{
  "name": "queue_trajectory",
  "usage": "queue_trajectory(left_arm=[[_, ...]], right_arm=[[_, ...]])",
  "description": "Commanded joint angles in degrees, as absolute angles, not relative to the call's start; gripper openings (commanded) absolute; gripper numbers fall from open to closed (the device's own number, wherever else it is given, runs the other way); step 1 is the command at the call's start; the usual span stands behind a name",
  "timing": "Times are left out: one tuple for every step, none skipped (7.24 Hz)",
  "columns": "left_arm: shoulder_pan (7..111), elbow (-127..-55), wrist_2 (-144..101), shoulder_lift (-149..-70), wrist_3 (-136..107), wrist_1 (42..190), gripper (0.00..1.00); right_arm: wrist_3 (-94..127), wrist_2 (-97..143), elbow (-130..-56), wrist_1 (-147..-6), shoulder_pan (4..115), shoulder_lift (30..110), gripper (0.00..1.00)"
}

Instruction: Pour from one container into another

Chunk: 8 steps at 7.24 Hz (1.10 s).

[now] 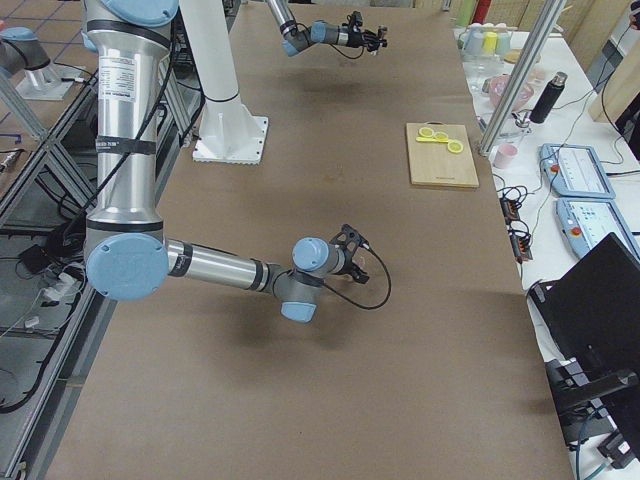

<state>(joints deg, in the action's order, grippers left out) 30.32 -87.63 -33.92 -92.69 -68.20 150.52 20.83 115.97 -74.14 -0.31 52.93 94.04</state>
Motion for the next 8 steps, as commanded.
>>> queue_trajectory(left_arm=[[30.32, -87.45, -33.75, -93.34, -75.46, 147.05, 0.0], [30.24, -87.45, -31.84, -93.51, -79.76, 141.56, 0.0], [30.23, -87.28, -30.95, -93.6, -81.11, 139.16, 0.0], [30.15, -85.71, -30.07, -93.69, -82.25, 138.96, 0.0], [30.06, -83.95, -28.93, -93.78, -84.01, 138.87, 0.0], [29.71, -83.07, -28.83, -93.87, -86.02, 138.78, 0.0], [29.62, -82.19, -27.7, -93.87, -88.57, 136.78, 0.0], [29.27, -82.0, -27.42, -94.04, -93.21, 132.49, 0.0]], right_arm=[[20.83, 116.28, -74.96, 0.26, 53.17, 95.53, 1.0], [20.83, 116.63, -76.19, 0.52, 53.52, 97.63, 1.0], [20.83, 118.02, -78.46, 0.27, 54.48, 99.82, 1.0], [20.83, 121.26, -79.01, -0.26, 57.1, 101.58, 1.0], [20.83, 125.29, -78.93, -1.13, 60.52, 102.99, 1.0], [20.74, 130.29, -79.01, -4.88, 64.21, 103.36, 1.0], [20.74, 135.3, -79.19, -10.4, 69.03, 103.1, 1.0], [20.57, 140.57, -79.02, -18.46, 72.3, 102.92, 1.0]])
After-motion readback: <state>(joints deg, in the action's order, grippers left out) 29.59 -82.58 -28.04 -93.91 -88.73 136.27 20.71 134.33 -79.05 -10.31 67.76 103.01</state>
